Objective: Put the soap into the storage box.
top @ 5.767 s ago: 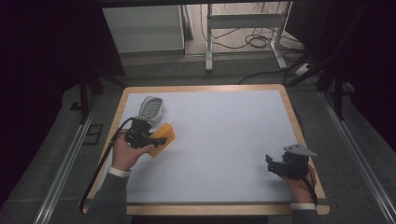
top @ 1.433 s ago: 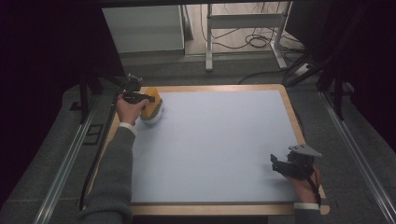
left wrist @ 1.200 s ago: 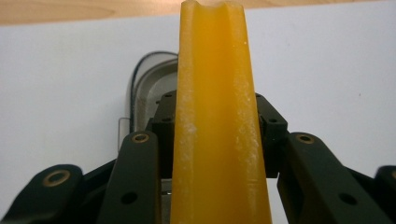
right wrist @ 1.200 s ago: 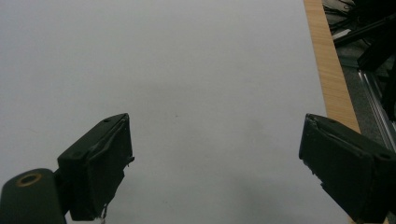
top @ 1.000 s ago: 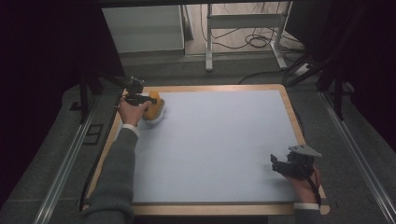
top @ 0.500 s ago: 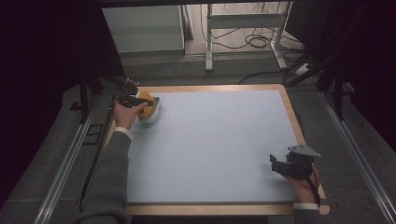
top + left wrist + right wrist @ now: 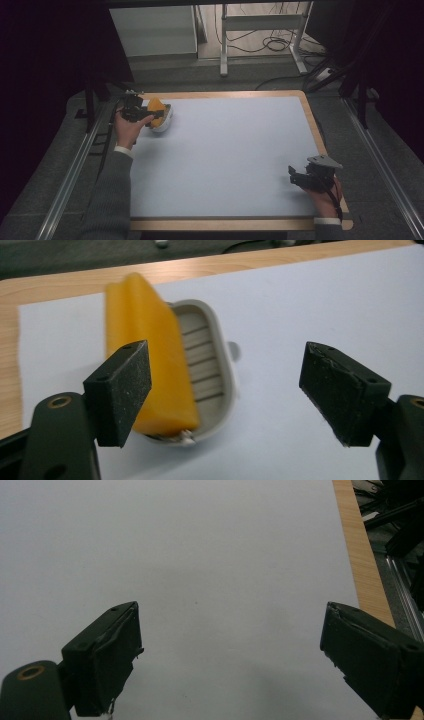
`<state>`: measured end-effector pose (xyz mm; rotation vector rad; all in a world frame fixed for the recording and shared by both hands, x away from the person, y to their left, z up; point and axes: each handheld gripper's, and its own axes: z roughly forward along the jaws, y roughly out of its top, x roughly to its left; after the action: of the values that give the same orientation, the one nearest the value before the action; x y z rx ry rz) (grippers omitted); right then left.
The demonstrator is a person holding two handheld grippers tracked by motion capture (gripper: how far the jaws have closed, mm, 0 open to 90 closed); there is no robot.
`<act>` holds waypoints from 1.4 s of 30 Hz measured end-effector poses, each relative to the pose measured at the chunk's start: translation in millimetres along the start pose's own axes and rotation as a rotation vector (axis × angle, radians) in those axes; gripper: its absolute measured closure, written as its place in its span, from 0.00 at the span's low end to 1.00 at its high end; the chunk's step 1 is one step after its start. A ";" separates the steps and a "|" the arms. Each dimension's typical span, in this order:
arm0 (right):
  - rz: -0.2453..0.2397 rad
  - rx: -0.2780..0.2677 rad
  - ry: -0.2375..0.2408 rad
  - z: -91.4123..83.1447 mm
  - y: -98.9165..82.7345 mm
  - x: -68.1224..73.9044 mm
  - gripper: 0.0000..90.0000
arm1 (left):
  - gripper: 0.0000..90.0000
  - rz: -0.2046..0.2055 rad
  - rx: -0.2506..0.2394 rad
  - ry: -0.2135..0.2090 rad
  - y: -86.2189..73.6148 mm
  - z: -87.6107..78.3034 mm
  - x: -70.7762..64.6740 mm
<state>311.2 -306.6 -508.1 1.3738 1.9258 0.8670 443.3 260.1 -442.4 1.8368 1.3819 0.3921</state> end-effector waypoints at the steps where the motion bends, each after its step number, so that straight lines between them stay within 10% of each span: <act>1: 0.001 -0.001 -0.001 -0.2 0.2 0.0 0.11 | 0.23 0.011 0.000 -0.001 -3.2 -1.7 -3.1; 15: -0.007 -0.010 0.004 -2.3 2.9 4.2 0.11 | 0.22 0.100 0.020 -0.158 -78.0 -25.4 -41.6; 26: -0.012 -0.012 0.009 -2.8 3.4 5.6 0.11 | 0.23 0.058 0.070 -0.121 -136.7 -29.1 -46.1; 42: -0.019 -0.020 0.016 -1.4 4.1 7.9 0.11 | 0.22 0.041 0.038 -0.177 -141.3 -31.8 -49.4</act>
<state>310.3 -298.3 -504.8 1.3385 1.9342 0.8887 310.5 241.5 -516.3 1.8843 1.2404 0.2191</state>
